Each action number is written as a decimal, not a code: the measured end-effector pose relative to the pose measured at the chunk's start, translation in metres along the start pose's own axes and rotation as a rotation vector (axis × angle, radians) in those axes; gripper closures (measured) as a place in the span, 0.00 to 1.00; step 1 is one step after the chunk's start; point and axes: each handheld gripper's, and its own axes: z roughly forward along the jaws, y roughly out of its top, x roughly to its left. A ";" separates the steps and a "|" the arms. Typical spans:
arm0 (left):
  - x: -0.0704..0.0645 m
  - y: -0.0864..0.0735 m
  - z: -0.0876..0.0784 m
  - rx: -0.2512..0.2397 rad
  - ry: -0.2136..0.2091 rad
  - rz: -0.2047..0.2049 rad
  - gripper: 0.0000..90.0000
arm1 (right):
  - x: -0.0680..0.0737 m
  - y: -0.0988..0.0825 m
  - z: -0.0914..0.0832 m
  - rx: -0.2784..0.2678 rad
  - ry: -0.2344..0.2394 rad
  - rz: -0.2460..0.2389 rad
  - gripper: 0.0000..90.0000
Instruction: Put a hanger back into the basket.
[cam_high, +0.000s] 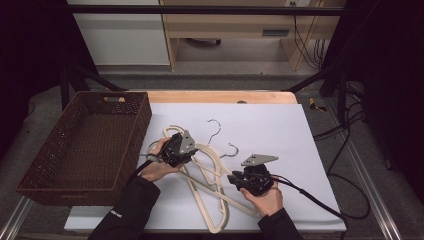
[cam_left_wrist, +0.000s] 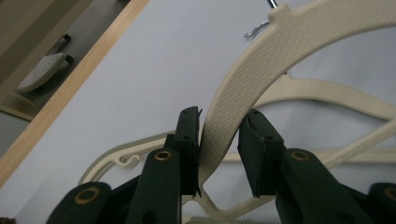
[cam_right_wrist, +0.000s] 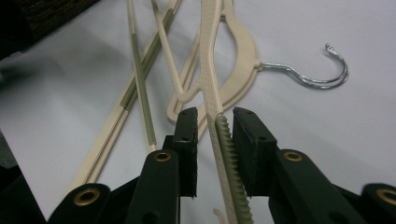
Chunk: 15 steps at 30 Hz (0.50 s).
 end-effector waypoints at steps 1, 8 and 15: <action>-0.001 0.000 -0.002 -0.003 0.001 0.004 0.78 | -0.001 0.001 -0.001 -0.009 -0.003 -0.010 0.77; -0.006 0.005 -0.016 0.009 0.018 0.058 0.83 | -0.006 0.006 -0.004 -0.041 -0.033 -0.027 0.66; -0.015 0.013 -0.034 0.012 0.009 0.074 0.84 | -0.012 0.010 -0.006 -0.076 -0.022 -0.099 0.51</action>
